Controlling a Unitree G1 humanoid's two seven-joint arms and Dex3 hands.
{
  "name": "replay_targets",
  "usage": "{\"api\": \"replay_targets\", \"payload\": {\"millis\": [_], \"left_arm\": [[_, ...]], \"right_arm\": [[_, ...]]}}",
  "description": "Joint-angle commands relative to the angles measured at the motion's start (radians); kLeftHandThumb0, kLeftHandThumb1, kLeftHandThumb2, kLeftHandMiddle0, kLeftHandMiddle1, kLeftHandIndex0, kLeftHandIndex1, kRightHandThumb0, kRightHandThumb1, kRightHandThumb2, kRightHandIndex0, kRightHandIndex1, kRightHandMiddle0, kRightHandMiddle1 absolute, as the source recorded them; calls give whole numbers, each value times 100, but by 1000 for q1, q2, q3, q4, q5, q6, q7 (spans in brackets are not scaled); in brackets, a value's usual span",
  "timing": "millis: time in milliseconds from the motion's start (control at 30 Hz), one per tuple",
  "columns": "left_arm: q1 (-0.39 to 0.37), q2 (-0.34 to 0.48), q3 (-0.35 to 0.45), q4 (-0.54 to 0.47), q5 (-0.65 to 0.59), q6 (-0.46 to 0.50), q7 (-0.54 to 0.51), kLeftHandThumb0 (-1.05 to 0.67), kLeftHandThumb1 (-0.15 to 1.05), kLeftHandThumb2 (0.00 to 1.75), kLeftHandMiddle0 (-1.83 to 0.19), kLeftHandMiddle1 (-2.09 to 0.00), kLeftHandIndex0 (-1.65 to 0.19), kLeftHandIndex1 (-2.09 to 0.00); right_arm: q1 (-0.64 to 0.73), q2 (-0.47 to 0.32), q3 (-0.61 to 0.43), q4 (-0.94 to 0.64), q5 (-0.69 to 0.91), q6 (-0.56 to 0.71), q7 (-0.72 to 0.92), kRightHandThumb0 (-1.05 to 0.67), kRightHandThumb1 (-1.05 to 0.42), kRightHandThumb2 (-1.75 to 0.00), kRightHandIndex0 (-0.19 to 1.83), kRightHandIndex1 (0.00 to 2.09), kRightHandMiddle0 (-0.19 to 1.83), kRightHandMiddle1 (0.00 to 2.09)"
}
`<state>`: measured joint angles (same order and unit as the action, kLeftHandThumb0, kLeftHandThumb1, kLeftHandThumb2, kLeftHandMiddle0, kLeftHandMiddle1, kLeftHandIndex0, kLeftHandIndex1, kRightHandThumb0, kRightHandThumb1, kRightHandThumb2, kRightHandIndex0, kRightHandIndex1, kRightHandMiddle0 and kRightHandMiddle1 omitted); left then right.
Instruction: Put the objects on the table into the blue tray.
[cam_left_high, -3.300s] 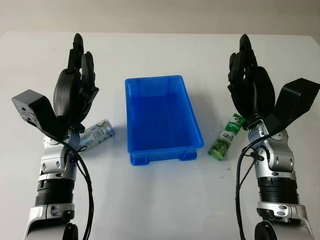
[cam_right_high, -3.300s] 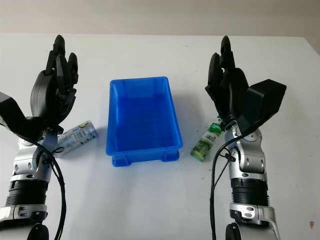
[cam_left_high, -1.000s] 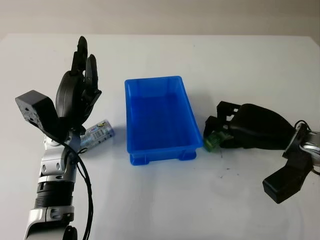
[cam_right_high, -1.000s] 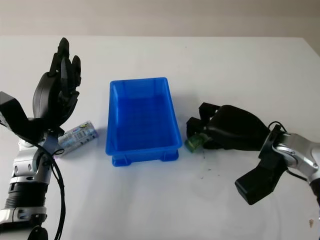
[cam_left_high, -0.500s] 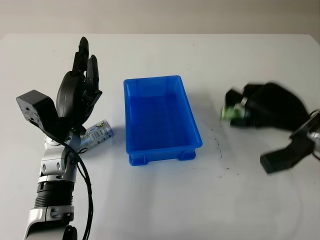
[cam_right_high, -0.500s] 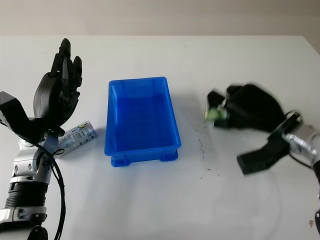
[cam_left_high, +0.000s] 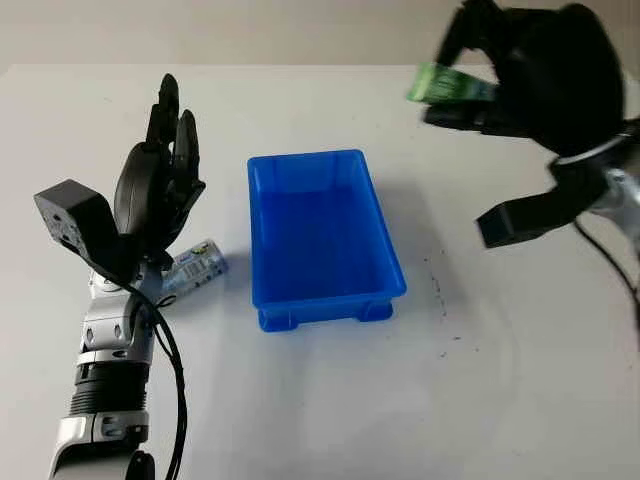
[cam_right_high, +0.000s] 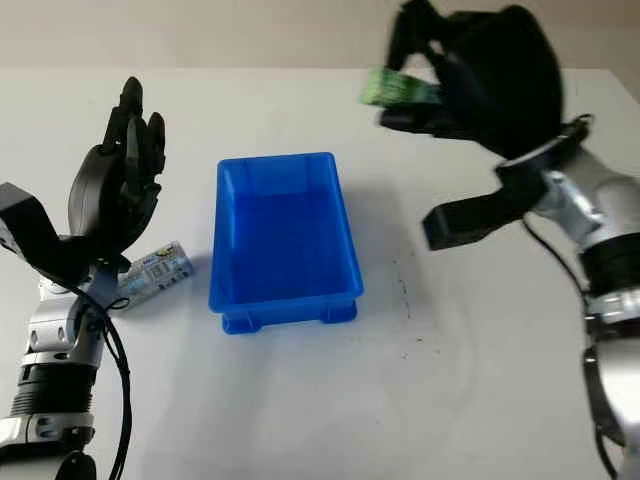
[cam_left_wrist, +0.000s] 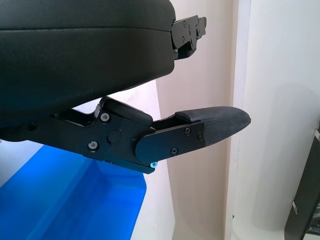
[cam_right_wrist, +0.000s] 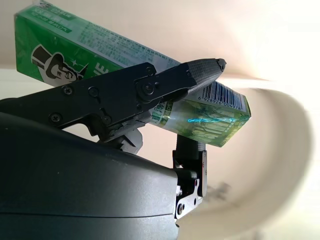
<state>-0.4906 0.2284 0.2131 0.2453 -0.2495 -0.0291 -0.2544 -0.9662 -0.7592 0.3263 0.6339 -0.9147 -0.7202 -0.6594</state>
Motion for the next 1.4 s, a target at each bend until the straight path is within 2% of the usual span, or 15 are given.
{"api": "replay_targets", "payload": {"millis": [0, 333, 433, 500, 533, 567, 600, 633, 667, 700, 767, 900, 1100, 1200, 1367], "left_arm": [[-9, -2, -1, 2, 5, -15, 4, -75, 105, 64, 19, 0, 19, 0], [7, -16, -10, -14, 21, -22, 36, -75, 105, 65, 19, 0, 19, 0], [12, -16, -12, -20, 24, -21, 40, -75, 105, 65, 19, 0, 19, 0], [13, -17, -14, -23, 25, -20, 43, -75, 105, 65, 19, 0, 19, 0], [15, -17, -14, -27, 25, -18, 46, -76, 105, 65, 19, 0, 19, 0], [17, -17, -14, -29, 24, -16, 47, -75, 105, 65, 19, 0, 19, 0], [18, -16, -14, -29, 24, -16, 47, -75, 105, 65, 19, 0, 19, 0], [18, -16, -14, -26, 25, -17, 46, -75, 105, 65, 19, 0, 19, 0], [18, -15, -14, -24, 25, -18, 46, -76, 105, 65, 19, 0, 19, 0], [18, -16, -15, -24, 26, -19, 46, -76, 105, 65, 19, 0, 19, 0], [17, -19, -19, -23, 30, -22, 46, -77, 105, 64, 19, 0, 19, 0], [8, -25, -21, -5, 28, -37, 38, -77, 105, 63, 19, 0, 19, 0], [5, -24, -26, 2, 32, -42, 34, -76, 105, 65, 19, 0, 19, 0], [9, -21, -27, 0, 37, -47, 35, -77, 105, 65, 19, 0, 19, 0], [13, -19, -23, -2, 35, -45, 34, -77, 105, 65, 19, 0, 19, 0]], "right_arm": [[-2, 23, 16, -35, -7, -29, 0, -50, -105, -13, 115, 209, 96, 209], [-18, 153, 81, 11, 16, -161, 77, -50, -105, -20, 106, 209, 83, 209], [-26, 164, 101, 44, -7, -192, 75, -52, -105, -19, 103, 209, 83, 209], [-29, 158, 112, 54, -22, -192, 90, -53, -105, -18, 96, 209, 75, 209], [-30, 146, 121, 59, -9, -191, 162, -56, -105, -17, 92, 209, 71, 209], [-31, 130, 128, 60, 15, -190, 263, -65, -105, -18, 44, 198, 28, 195], [-31, 111, 133, 47, 46, -179, 384, -70, -105, -20, 21, 178, 7, 174], [-27, 96, 132, 31, 73, -168, 481, -74, -105, -22, 5, 139, -4, 138], [-20, 86, 127, 13, 97, -156, 556, -78, -105, -23, -3, 84, -9, 92], [-10, 80, 119, -6, 123, -142, 618, -80, -105, -22, -5, 53, -10, 66], [11, 67, 103, -46, 158, -112, 708, -82, -105, -25, -15, 15, -16, 32], [35, 46, 75, -112, 171, -73, 774, -86, -105, -32, -19, 1, -19, 4], [86, 35, -9, -192, 185, -15, 718, -87, -105, -37, -19, 0, -19, 0], [164, 92, -128, -172, 331, 33, 626, -85, -105, -50, -19, 0, -19, 0], [295, 204, -298, -193, 667, 205, 660, -83, -105, -53, -19, 0, -19, 0]]}}
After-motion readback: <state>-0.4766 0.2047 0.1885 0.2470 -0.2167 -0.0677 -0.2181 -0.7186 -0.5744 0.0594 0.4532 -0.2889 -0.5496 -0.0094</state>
